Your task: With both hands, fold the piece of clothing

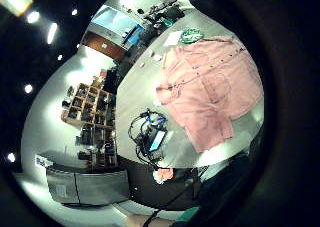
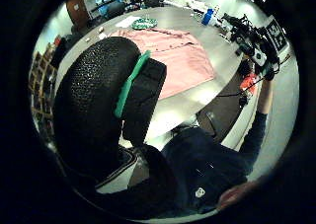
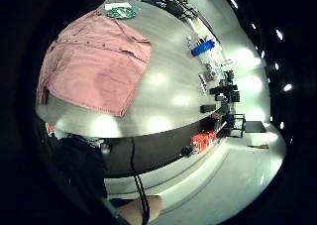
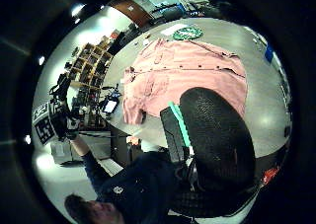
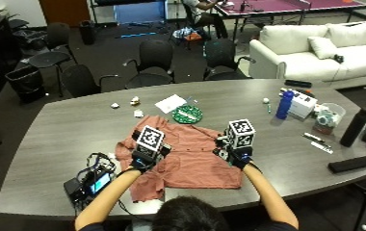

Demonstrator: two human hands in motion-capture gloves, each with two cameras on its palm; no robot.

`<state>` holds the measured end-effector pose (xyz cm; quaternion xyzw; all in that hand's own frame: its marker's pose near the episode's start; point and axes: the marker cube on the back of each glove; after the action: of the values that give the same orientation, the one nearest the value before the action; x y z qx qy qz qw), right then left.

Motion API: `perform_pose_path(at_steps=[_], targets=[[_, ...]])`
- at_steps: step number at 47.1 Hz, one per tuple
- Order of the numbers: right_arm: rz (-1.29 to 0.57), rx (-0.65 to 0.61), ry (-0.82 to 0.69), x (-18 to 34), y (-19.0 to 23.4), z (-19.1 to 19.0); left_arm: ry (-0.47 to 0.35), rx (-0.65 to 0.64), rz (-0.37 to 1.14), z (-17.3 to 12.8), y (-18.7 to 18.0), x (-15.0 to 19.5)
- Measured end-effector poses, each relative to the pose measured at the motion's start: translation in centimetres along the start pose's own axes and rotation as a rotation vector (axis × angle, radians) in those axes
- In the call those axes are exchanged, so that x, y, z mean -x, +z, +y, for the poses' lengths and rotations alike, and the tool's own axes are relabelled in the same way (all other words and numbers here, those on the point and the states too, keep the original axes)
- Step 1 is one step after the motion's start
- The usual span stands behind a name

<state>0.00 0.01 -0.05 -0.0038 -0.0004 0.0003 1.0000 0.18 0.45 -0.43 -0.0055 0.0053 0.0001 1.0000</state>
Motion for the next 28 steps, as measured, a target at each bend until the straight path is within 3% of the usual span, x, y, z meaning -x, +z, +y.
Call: perform_pose_path(at_steps=[5, 10, 28], targets=[[0.001, 0.003, 0.006, -0.1, -0.3, 0.5, -0.011, 0.002, -0.034, -0.7, 1.7, 0.5], [-0.007, -0.002, 0.011, -0.1, -0.7, 1.3, -0.011, 0.059, 0.013, 0.6, 0.9, 0.5], [-0.023, 0.120, -0.045, -1.6, 0.0, 3.3, -0.003, 0.246, 0.115, 3.7, 4.5, 2.5]])
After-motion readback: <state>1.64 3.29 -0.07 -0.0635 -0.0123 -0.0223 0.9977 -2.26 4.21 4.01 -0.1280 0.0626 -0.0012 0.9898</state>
